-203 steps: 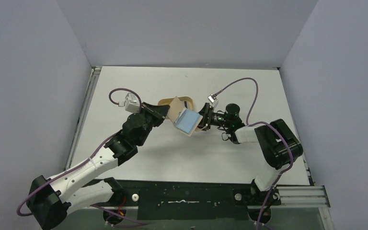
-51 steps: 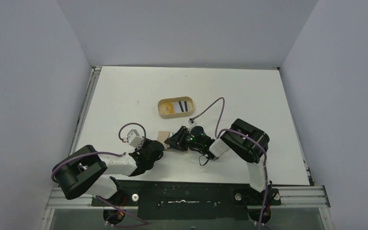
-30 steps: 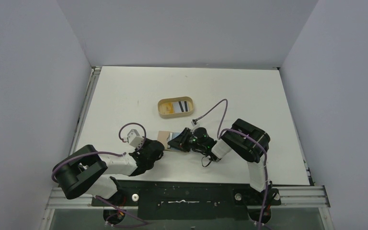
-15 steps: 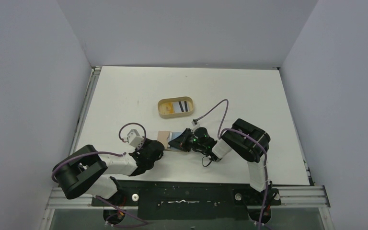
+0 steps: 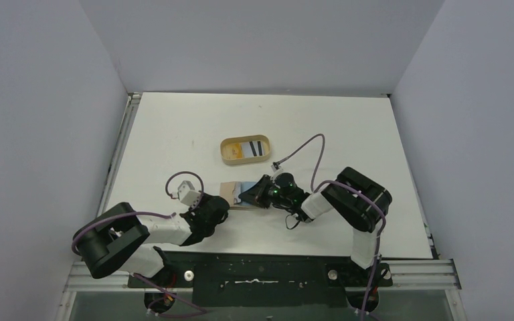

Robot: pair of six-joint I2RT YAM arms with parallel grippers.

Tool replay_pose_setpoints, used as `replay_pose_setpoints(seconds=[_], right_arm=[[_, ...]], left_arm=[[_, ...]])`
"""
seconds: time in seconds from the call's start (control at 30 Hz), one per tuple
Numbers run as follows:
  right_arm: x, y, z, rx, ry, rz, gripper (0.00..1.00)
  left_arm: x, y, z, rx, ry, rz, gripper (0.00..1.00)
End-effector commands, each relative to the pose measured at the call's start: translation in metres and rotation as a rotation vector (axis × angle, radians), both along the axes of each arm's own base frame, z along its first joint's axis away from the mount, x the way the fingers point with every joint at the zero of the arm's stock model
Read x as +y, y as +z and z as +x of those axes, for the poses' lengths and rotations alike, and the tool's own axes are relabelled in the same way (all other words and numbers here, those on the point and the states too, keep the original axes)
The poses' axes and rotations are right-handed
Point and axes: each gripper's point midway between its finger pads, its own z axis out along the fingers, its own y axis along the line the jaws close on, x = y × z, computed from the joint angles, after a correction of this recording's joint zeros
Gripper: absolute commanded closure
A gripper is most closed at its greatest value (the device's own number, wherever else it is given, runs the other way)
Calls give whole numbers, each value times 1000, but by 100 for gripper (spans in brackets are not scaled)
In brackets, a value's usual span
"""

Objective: Take the credit cards out of the card holder

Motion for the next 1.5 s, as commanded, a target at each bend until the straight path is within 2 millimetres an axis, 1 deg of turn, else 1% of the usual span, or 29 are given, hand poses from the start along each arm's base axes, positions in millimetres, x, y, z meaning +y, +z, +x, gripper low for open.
replay_pose_setpoints(seconds=[0.0,0.1,0.2,0.33,0.5,0.57,0.67,0.73,0.8,0.93,1.1,1.17,1.23,1.27,1.3,1.4,1.43,1.47], right_arm=[[-10,26,9,-89,-9,20,100],[-17,20,9,-85,-14,-6,100],[-19,12,8,-79,-10,-27,100],[-15,5,9,-74,-3,-26,100],[-7,5,12,-68,17,4,100],[-4,7,12,-71,23,9,86],[-3,8,12,-70,25,15,74],[-1,9,13,-72,26,22,69],[1,10,15,-73,25,31,60],[5,13,17,-74,28,50,54],[9,15,20,-75,33,65,53],[10,15,20,-74,34,69,54],[11,15,21,-74,36,73,59],[12,15,21,-75,37,74,63],[12,15,21,-75,38,75,70],[12,16,21,-71,43,77,98],[13,16,20,-67,48,75,100],[13,16,20,-63,53,69,100]], left_arm=[[29,-39,-32,161,-33,155,100],[30,-40,-32,165,-32,154,100],[29,-41,-31,167,-31,152,100],[29,-41,-30,168,-33,151,100],[29,-41,-30,169,-34,151,100],[28,-41,-30,169,-37,152,100],[28,-41,-30,171,-38,154,100],[27,-41,-30,171,-40,153,100],[27,-41,-30,172,-42,154,100],[27,-41,-30,172,-44,154,100],[27,-40,-30,172,-45,155,100],[27,-40,-30,173,-45,156,100],[26,-40,-30,174,-47,156,100],[27,-40,-30,174,-46,158,100],[26,-40,-29,174,-46,157,100],[26,-40,-30,175,-48,158,100],[26,-40,-30,176,-48,158,100],[26,-40,-30,177,-48,158,100]])
